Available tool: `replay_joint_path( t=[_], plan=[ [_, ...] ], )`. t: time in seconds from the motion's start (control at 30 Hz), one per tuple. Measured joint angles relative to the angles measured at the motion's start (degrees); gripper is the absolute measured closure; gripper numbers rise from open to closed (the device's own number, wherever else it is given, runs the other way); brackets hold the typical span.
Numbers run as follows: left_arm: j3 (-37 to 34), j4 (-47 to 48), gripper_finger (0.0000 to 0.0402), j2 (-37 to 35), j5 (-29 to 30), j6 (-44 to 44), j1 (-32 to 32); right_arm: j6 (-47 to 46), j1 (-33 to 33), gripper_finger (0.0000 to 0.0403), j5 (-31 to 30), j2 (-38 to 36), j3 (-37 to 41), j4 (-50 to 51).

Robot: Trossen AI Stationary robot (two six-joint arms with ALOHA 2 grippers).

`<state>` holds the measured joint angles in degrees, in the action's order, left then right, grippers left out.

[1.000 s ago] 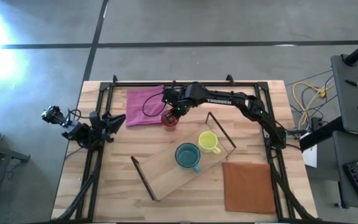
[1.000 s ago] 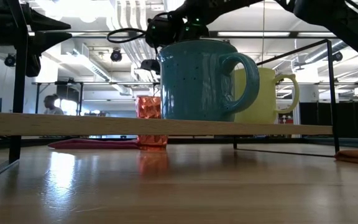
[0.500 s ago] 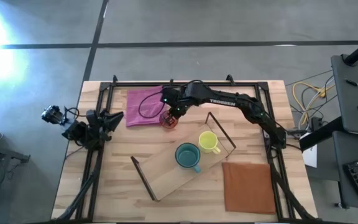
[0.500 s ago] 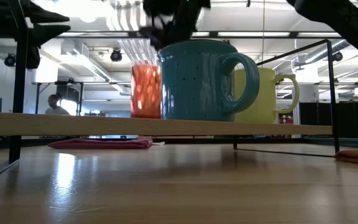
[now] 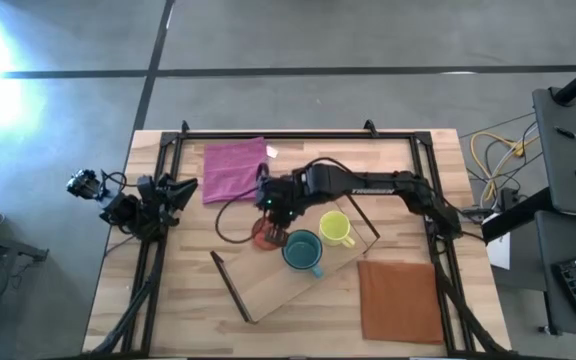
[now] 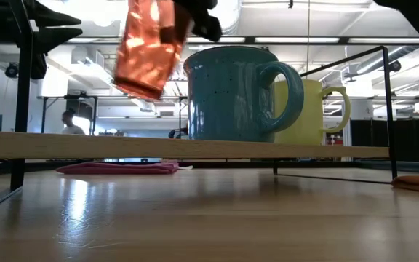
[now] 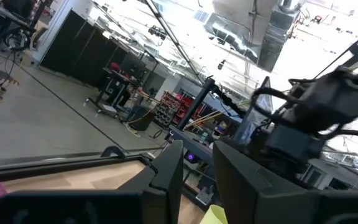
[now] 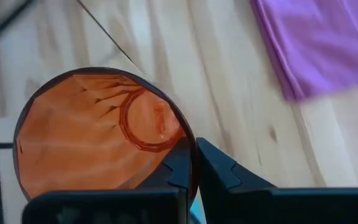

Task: Stack small to large cups/mugs on shelf
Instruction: Put the orange glass on the shelf

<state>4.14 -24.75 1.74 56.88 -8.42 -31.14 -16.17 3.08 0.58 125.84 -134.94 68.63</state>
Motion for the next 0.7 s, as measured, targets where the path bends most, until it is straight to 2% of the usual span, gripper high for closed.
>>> replay_joint_path(
  t=[0.13, 0.33, 0.47, 0.7],
  plan=[
    [0.0, 0.0, 0.0328, 0.0, 0.0, -0.1, 0.0, 3.0, 1.4, 0.0394, 2.8, 0.0, 0.0, -5.0],
    [-0.5, 0.2, 0.0328, 0.1, 0.0, -0.3, 0.0, 7.6, 2.5, 0.0394, 7.8, 0.0, 0.0, -4.3],
    [-0.7, 0.1, 0.0328, 0.2, -0.3, -0.3, 0.0, 11.1, 3.6, 0.0394, 8.6, 0.0, 0.0, -4.7],
    [-0.5, -0.2, 0.0328, 0.4, -2.1, -0.4, 0.0, 11.3, 4.6, 0.0394, 9.2, 0.0, 0.0, -6.5]
  ],
)
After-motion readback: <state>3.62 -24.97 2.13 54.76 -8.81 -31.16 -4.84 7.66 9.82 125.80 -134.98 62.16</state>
